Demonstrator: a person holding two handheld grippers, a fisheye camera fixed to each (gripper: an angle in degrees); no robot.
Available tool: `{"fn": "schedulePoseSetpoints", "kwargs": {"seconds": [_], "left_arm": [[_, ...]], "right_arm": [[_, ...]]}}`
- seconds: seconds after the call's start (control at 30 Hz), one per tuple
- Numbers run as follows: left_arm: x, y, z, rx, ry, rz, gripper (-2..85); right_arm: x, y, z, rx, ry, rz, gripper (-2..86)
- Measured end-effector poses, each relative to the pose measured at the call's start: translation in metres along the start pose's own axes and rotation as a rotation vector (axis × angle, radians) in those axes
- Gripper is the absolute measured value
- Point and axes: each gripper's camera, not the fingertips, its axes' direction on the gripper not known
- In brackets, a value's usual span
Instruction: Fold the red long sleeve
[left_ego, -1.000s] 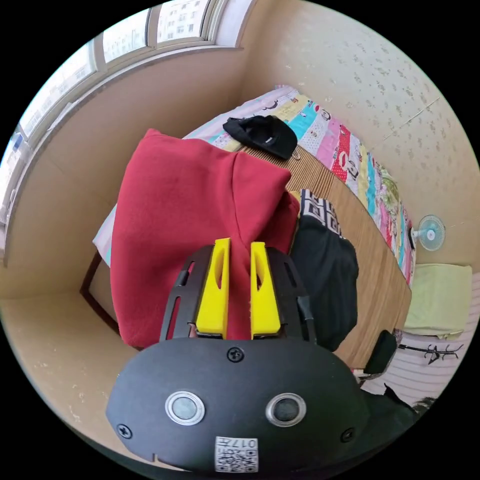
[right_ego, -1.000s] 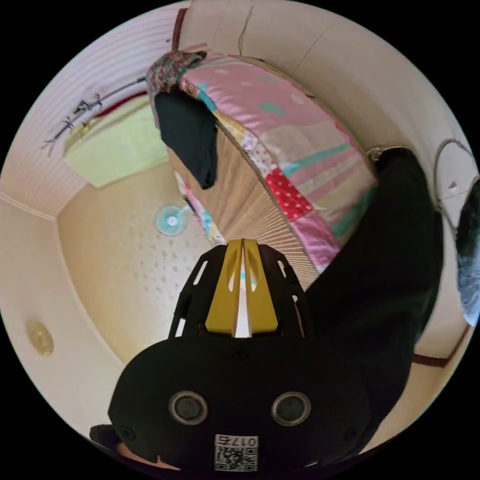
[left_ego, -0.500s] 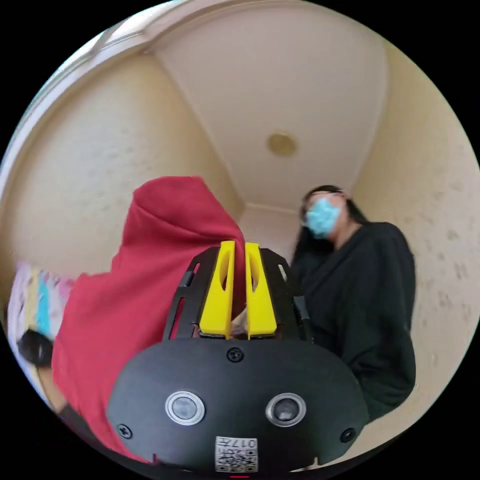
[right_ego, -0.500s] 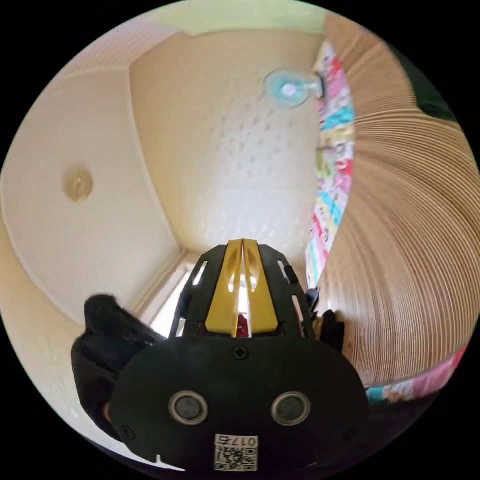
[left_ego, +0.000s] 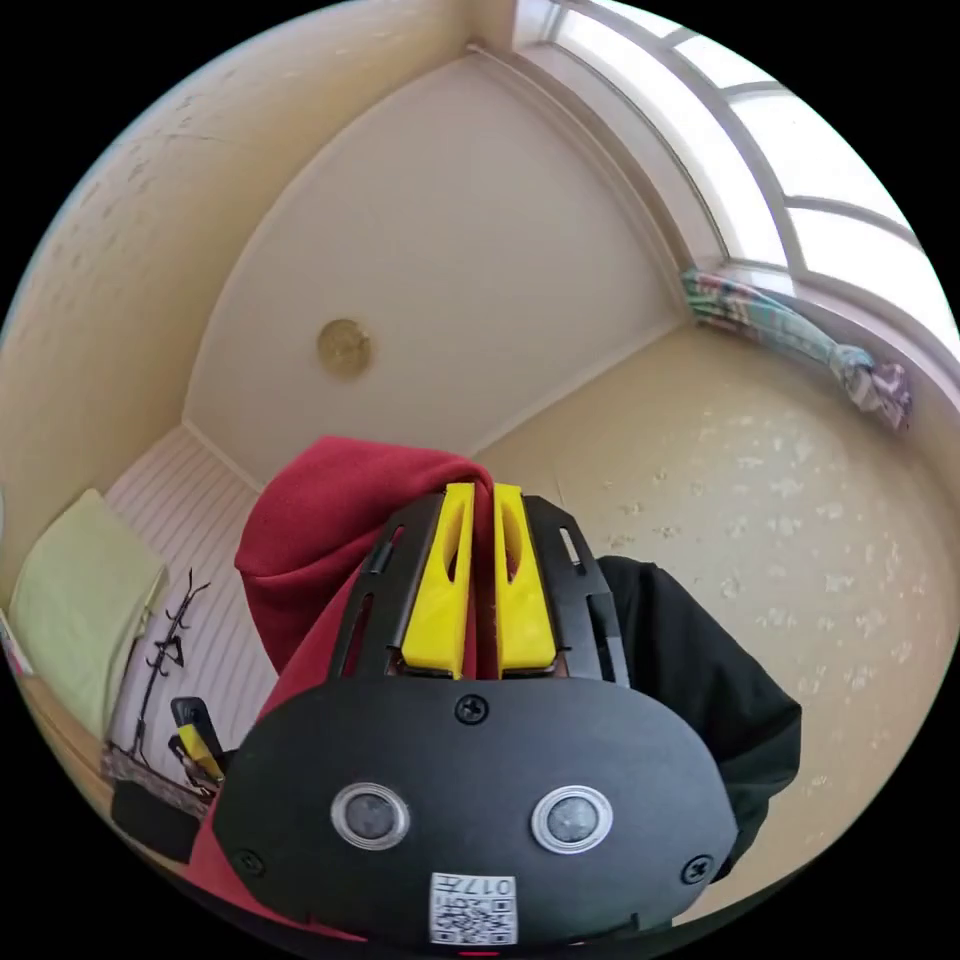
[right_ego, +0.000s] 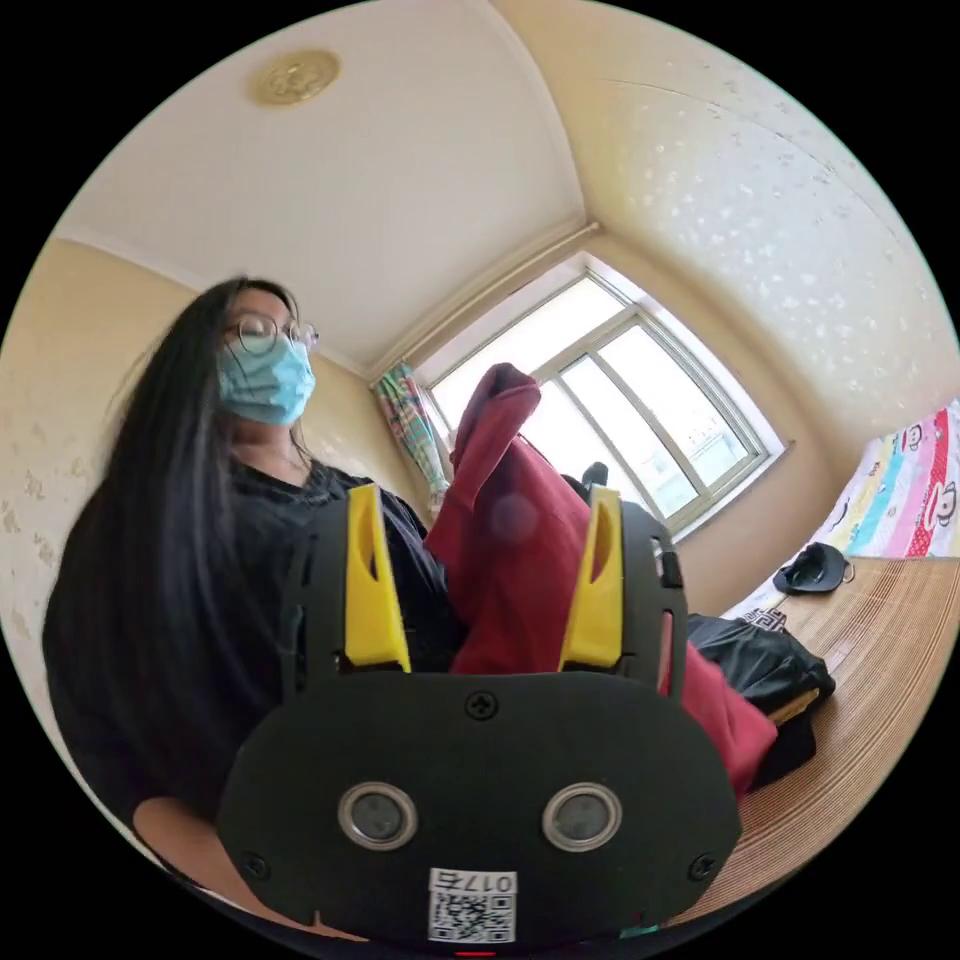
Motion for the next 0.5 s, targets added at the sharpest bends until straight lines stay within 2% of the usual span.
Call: {"fn": "schedulePoseSetpoints", "kwargs": {"seconds": [0.13,0.17,0.27,0.33,0.4,0.47,0.5], "left_arm": [[-0.021,0.038,-0.017,-0.095,-0.185,-0.075,3.2],[-0.023,0.043,-0.019,-0.154,-0.246,-0.092,3.3],[-0.029,0.057,-0.024,-0.296,-0.454,-0.143,3.7],[-0.037,0.067,-0.025,-0.394,-0.577,-0.194,4.2],[-0.047,0.077,-0.031,-0.48,-0.695,-0.241,4.9],[-0.058,0.089,-0.044,-0.558,-0.921,-0.277,7.4],[-0.06,0.092,-0.047,-0.572,-0.976,-0.277,8.4]], "right_arm": [[0.012,0.032,0.028,-0.232,0.024,0.0,9.9],[0.021,0.038,0.017,-0.19,0.017,0.052,6.2],[0.04,0.057,-0.03,0.037,0.008,0.163,4.0],[0.048,0.069,-0.05,0.116,-0.048,0.199,3.3],[0.05,0.082,-0.061,0.199,-0.111,0.184,2.9],[0.05,0.094,-0.066,0.291,-0.184,0.142,2.5],[0.051,0.095,-0.066,0.298,-0.203,0.134,2.5]]}}
